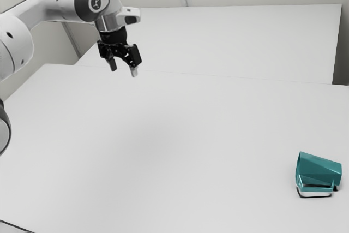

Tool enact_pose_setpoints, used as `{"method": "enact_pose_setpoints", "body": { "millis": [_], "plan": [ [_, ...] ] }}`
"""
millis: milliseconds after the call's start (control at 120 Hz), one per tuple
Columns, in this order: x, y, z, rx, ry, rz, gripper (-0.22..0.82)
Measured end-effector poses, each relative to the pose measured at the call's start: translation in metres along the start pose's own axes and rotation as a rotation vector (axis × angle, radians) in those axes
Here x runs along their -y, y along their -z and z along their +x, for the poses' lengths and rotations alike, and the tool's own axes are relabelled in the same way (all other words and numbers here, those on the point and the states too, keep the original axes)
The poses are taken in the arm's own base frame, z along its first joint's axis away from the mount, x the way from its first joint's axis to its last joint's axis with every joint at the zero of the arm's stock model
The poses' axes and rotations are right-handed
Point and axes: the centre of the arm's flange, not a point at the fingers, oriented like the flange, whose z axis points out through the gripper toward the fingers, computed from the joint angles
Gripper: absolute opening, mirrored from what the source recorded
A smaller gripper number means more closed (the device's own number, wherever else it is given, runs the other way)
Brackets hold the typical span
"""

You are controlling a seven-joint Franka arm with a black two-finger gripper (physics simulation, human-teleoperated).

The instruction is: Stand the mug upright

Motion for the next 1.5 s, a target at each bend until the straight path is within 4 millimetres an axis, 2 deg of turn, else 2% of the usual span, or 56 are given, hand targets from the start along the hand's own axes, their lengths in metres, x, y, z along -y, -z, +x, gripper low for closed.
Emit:
{"method": "enact_pose_setpoints", "body": {
  "millis": [192, 267, 467, 508, 550, 600, 725, 833, 908, 1017, 1058, 1192, 1500],
  "plan": [
    [-0.002, -0.01, 0.012, -0.045, 0.004, -0.02, 0.6],
    [-0.016, -0.013, 0.021, -0.077, -0.006, -0.047, 0.6],
    [-0.136, -0.026, 0.049, -0.158, -0.073, -0.093, 0.6],
    [-0.156, -0.043, 0.047, -0.147, -0.063, -0.113, 0.6],
    [-0.165, -0.062, 0.047, -0.136, -0.036, -0.139, 0.6],
    [-0.182, -0.074, 0.049, -0.141, -0.008, -0.179, 0.6],
    [-0.256, -0.104, 0.059, -0.181, 0.023, -0.282, 0.6],
    [-0.307, -0.122, 0.062, -0.216, 0.065, -0.362, 0.6],
    [-0.342, -0.139, 0.059, -0.223, 0.085, -0.391, 0.6],
    [-0.397, -0.177, 0.052, -0.217, 0.105, -0.409, 0.6],
    [-0.412, -0.188, 0.05, -0.224, 0.121, -0.421, 0.6],
    [-0.44, -0.2, 0.044, -0.259, 0.178, -0.469, 0.6],
    [-0.47, -0.215, 0.048, -0.319, 0.247, -0.496, 0.6]
  ]
}}
